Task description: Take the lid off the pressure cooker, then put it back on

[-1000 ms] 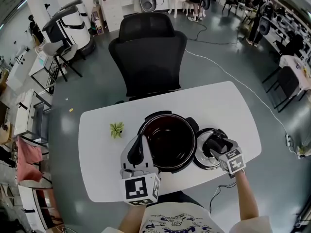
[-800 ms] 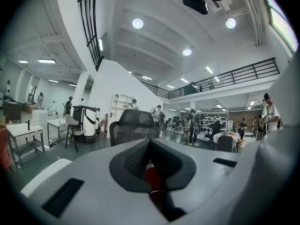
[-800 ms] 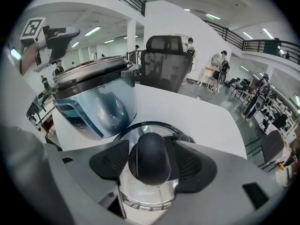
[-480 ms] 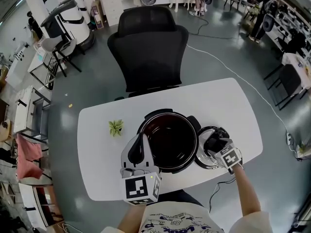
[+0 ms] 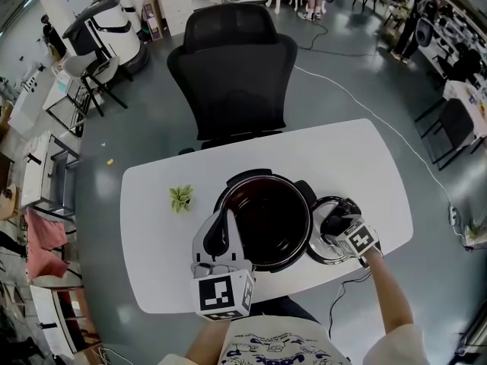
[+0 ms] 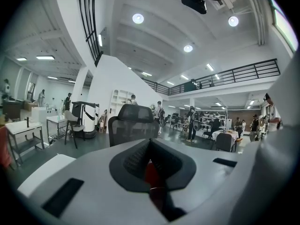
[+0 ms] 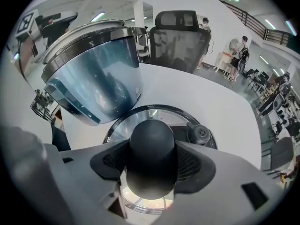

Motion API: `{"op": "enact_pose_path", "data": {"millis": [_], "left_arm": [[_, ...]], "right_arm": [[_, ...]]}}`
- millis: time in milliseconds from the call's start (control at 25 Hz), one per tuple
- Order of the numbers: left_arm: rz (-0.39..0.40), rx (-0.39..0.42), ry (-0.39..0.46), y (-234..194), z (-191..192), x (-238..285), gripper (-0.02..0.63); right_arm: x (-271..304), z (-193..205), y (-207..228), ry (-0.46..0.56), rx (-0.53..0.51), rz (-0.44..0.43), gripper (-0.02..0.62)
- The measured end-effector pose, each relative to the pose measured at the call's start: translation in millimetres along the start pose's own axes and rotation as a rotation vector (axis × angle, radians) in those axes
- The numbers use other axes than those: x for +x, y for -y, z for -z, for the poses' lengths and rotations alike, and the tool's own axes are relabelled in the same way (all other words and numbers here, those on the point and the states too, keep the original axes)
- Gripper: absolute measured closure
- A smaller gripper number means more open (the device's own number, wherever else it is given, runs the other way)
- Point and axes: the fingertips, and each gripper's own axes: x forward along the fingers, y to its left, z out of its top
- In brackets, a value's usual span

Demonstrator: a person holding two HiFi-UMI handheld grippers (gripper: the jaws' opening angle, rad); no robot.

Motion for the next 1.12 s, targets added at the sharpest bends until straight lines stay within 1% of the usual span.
{"op": "enact_pose_path", "data": {"millis": [120, 280, 520, 720, 960, 1120], "left_arm": [[0.001, 0.000, -0.006, 2, 2, 2, 0.594], [-0.002, 0.000, -0.011, 1, 4, 4, 0.594], [-0.009, -0.002, -0.022, -1, 7, 5, 0.594], [-0.012, -0.003, -0.028, -2, 10, 7, 0.594], [-0.027, -0.041, 0.006, -1, 7, 8, 0.594], [-0.022, -0.022, -0.010, -1, 6, 7, 0.594]], "right_arm": [[1, 0, 2, -0.014, -0.001, -0.030, 0.291], [1, 0, 3, -0.021, 0.001, -0.029, 0.298], [0, -1, 2, 0.002, 0.016, -0.027, 0.301], [1, 0, 4, -0.008, 0.009, -0.026, 0.302], [-5, 4, 1, -0.011, -0.005, -0.032, 0.302], [-22, -2, 1, -0.002, -0.001, -0.036, 0.302]]}}
